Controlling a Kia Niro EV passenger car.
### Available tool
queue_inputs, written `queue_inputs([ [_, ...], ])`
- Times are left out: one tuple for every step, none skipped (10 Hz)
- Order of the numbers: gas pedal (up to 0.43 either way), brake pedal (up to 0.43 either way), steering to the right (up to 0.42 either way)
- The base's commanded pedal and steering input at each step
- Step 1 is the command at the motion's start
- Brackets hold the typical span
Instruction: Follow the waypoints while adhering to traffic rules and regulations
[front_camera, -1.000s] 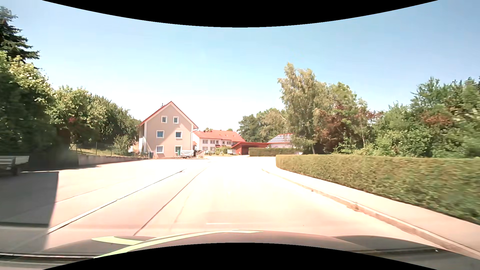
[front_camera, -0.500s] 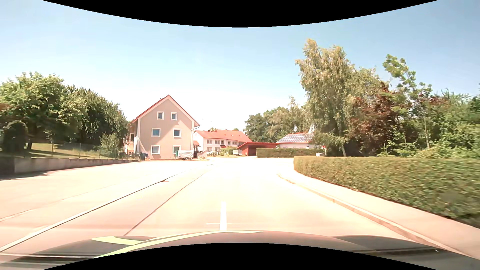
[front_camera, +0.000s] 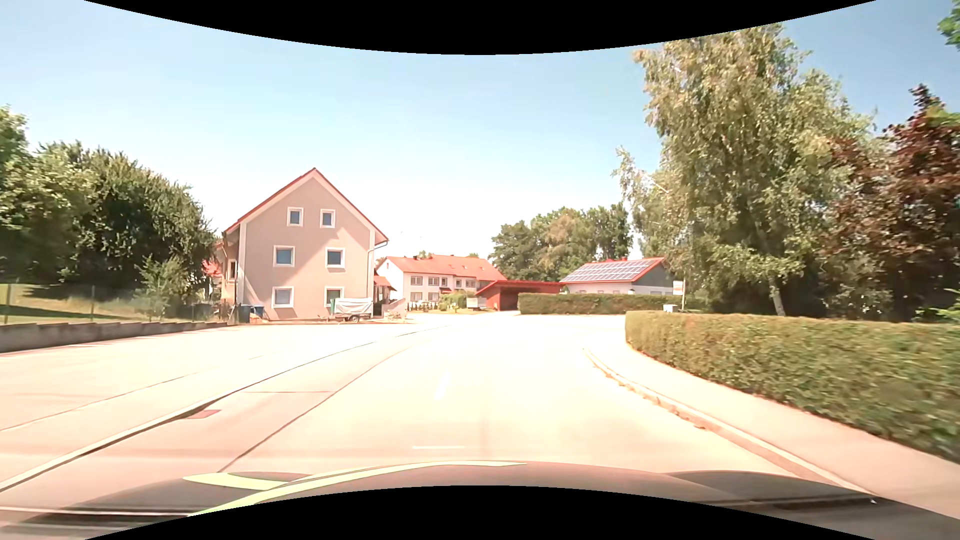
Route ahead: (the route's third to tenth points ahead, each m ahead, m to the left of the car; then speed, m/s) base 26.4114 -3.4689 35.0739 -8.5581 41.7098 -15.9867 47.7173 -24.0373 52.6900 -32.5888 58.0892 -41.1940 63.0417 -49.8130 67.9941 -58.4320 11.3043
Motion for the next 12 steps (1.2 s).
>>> queue_inputs([
  [0.039,0.0,0.005],
  [0.039,0.0,0.01],
  [0.039,0.0,0.023],
  [0.028,0.0,0.042],
  [0.028,0.0,0.059],
  [0.02,0.0,0.073],
  [0.02,0.0,0.085],
  [0.008,0.0,0.091],
  [0.008,0.0,0.092],
  [0.008,0.0,0.092],
  [0.008,0.0,0.092],
  [0.008,0.0,0.093],
])
